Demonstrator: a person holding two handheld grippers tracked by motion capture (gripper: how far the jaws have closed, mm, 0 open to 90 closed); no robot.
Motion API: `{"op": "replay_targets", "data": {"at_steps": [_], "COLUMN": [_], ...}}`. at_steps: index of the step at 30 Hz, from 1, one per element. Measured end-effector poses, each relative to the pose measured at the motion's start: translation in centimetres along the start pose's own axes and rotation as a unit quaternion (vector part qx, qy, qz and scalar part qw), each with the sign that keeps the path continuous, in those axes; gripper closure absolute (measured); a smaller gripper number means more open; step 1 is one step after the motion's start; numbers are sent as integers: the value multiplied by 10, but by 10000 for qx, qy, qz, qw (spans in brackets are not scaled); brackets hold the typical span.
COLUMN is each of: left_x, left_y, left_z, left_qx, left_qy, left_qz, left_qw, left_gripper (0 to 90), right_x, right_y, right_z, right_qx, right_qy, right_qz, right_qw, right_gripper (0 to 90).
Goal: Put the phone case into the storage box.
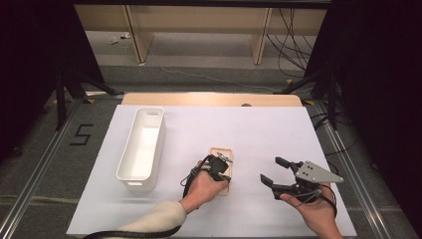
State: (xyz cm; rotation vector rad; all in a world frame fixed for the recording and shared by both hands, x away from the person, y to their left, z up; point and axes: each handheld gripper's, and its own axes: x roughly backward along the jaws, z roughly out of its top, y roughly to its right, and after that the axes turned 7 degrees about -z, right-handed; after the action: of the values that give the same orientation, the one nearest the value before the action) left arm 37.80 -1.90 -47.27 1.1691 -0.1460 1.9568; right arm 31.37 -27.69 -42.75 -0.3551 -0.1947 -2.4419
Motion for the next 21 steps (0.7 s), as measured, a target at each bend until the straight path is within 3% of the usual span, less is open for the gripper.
{"op": "replay_targets", "data": {"at_steps": [7, 12, 17, 19, 21], "left_x": [-1, 3, 14, 19, 25], "left_y": [-1, -1, 3, 4, 6], "left_z": [-1, -1, -1, -2, -4], "left_qx": [-34, -191, -601, -859, -1131], "left_qy": [11, 104, 438, 599, 735], "left_qz": [21, 23, -90, -104, 12], "left_qw": [10000, 9998, 9972, 9944, 9909], "left_gripper": [897, 864, 704, 588, 475], "right_x": [0, 0, 0, 0, 0], "right_y": [0, 0, 0, 0, -1], "right_z": [0, 0, 0, 0, 0], "right_qx": [17, 28, 29, 27, 26], "right_qy": [-2, -10, -10, -21, -28], "right_qz": [9, 21, 28, 33, 34], "right_qw": [10000, 10000, 10000, 10000, 10000], "right_gripper": [234, 234, 231, 230, 229]}}
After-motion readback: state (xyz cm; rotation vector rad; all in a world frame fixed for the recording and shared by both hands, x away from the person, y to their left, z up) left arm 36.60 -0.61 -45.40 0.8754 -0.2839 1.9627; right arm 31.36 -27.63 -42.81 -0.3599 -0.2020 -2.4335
